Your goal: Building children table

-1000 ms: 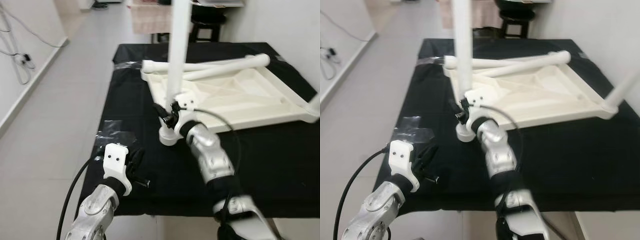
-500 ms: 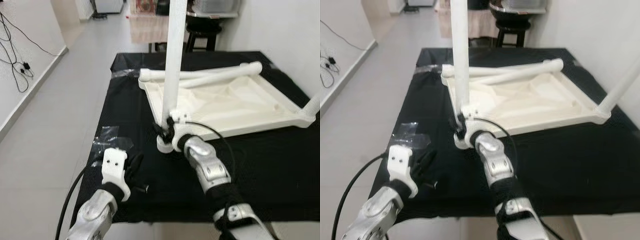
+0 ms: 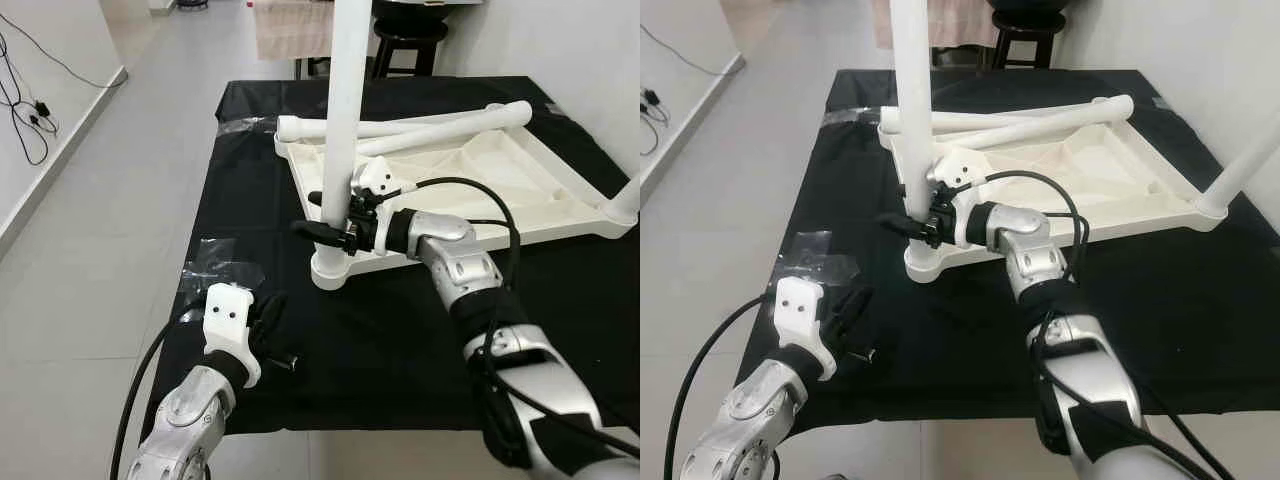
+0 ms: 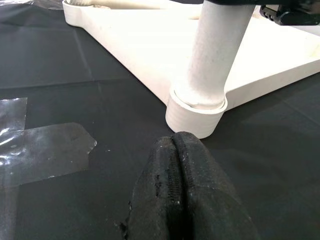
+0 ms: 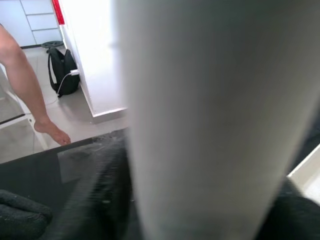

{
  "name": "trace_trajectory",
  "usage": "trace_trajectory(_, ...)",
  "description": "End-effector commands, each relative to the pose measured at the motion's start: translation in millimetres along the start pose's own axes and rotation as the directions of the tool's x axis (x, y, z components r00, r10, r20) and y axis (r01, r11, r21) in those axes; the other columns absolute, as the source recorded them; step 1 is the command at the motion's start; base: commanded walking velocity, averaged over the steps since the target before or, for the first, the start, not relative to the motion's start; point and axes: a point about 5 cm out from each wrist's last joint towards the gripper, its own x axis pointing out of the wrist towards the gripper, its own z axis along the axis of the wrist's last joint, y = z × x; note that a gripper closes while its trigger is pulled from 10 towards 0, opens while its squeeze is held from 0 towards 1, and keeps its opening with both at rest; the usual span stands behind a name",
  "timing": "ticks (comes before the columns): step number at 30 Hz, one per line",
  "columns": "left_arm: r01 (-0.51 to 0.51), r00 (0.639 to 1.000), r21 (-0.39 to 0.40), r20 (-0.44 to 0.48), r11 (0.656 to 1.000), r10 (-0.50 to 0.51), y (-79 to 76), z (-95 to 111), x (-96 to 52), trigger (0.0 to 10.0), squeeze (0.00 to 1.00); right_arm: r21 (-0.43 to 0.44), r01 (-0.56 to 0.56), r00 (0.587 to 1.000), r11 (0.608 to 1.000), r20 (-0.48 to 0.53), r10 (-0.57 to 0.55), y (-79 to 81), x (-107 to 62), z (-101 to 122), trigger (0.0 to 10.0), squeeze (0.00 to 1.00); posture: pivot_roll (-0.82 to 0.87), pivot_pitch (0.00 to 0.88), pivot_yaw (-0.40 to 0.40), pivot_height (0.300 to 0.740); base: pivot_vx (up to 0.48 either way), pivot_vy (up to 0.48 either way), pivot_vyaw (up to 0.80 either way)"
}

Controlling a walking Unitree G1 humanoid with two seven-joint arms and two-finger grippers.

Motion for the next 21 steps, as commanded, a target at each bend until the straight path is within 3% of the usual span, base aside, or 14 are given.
trace_trajectory(1,-0.008,1.000,-0.002,-0.015,1.000,0.008,0.8,-3.1,-2.4,10.0,0.00,0.028,-0.062,0.998,0.998,0.006,0.062,5.7,5.9,-5.0,0.0,0.00,0.13,0.120,-0.031,0.740,0.000,0.000,0.00)
trace_trajectory(10,-0.005,1.000,-0.004,-0.018,1.000,0.005,0.5,-3.0,-3.7,10.0,0.00,0.041,-0.099,0.995,0.994,0.013,0.099,6.1,1.1,-10.1,0.0,0.00,0.12,0.128,-0.024,0.740,0.000,0.000,0.00)
trace_trajectory(16,-0.004,1.000,-0.006,-0.018,1.000,0.004,0.6,-2.8,-4.1,10.0,0.00,0.037,-0.043,0.999,0.998,0.011,0.043,2.6,-5.6,-15.6,0.0,0.00,0.12,0.132,-0.026,0.740,0.000,0.000,0.00)
trace_trajectory(18,-0.004,1.000,-0.007,-0.018,1.000,0.004,0.8,-2.7,-4.2,10.0,0.00,0.053,0.078,0.997,0.996,-0.012,-0.078,0.4,-6.8,-25.5,0.0,0.00,0.11,0.134,-0.032,0.740,0.000,0.000,0.00)
trace_trajectory(20,-0.006,1.000,-0.006,-0.016,1.000,0.006,1.2,-2.5,-4.6,10.0,0.00,0.065,0.373,0.926,0.926,-0.083,-0.367,0.8,-3.7,-45.8,0.0,0.00,0.11,0.137,-0.039,0.740,0.000,0.000,0.00)
trace_trajectory(21,-0.006,1.000,-0.006,-0.016,1.000,0.006,1.2,-2.5,-4.6,10.0,0.00,0.065,0.373,0.926,0.926,-0.083,-0.367,0.8,-3.7,-45.8,0.0,0.00,0.11,0.137,-0.039,0.740,0.000,0.000,0.00)
